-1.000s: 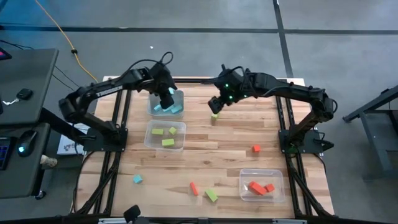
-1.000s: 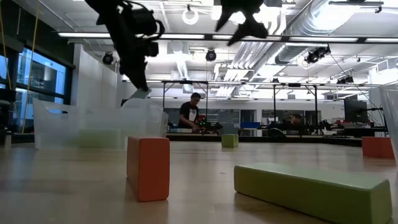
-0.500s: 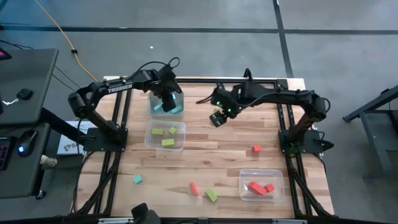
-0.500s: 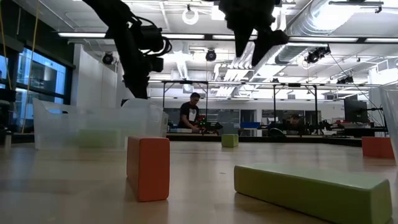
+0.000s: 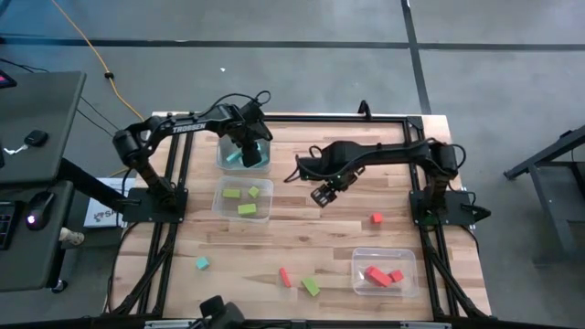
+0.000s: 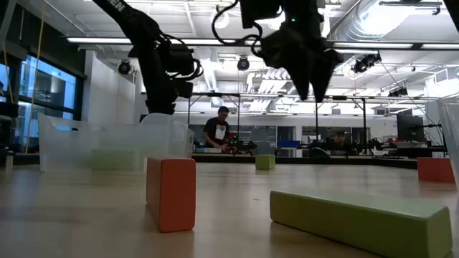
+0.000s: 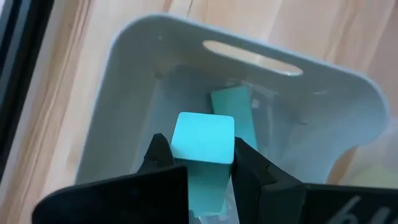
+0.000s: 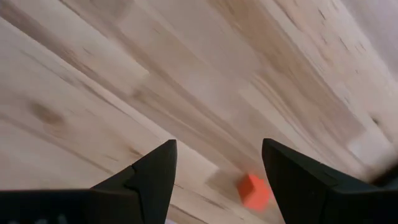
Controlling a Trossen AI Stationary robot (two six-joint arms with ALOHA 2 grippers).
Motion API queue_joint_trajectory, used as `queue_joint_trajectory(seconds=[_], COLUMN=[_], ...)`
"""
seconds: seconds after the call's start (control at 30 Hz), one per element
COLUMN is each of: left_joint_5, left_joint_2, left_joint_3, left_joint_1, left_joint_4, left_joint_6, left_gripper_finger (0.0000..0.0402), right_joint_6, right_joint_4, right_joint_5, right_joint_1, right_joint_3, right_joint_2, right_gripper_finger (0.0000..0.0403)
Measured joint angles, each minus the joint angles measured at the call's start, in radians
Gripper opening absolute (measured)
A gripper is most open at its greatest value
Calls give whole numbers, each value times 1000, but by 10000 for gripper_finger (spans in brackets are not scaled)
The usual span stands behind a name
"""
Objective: Sort & place blocks by color
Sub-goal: Put the blue block into the gray bin
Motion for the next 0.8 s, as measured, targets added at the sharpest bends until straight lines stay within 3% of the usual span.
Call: queue_joint_trajectory(seconds=[0.2,0.37,0.6,0.8], left_joint_5=[-4,-13,-56,-56], left_joint_2=[3,4,4,4], left_joint_3=[0,0,0,0], left_joint_1=[2,2,3,2], left_joint_4=[7,7,5,5], left_joint_6=[0,0,0,0], left_gripper_finger=[31,46,82,98], right_joint_6=[-2,-28,16,164], right_joint_4=[-176,-173,-117,88], right_joint_5=[88,119,66,-33], right_joint_1=[29,25,12,30], right_joint_3=[0,-48,-334,-565], right_joint_2=[13,-13,-121,-282], right_gripper_finger=[227,227,227,226])
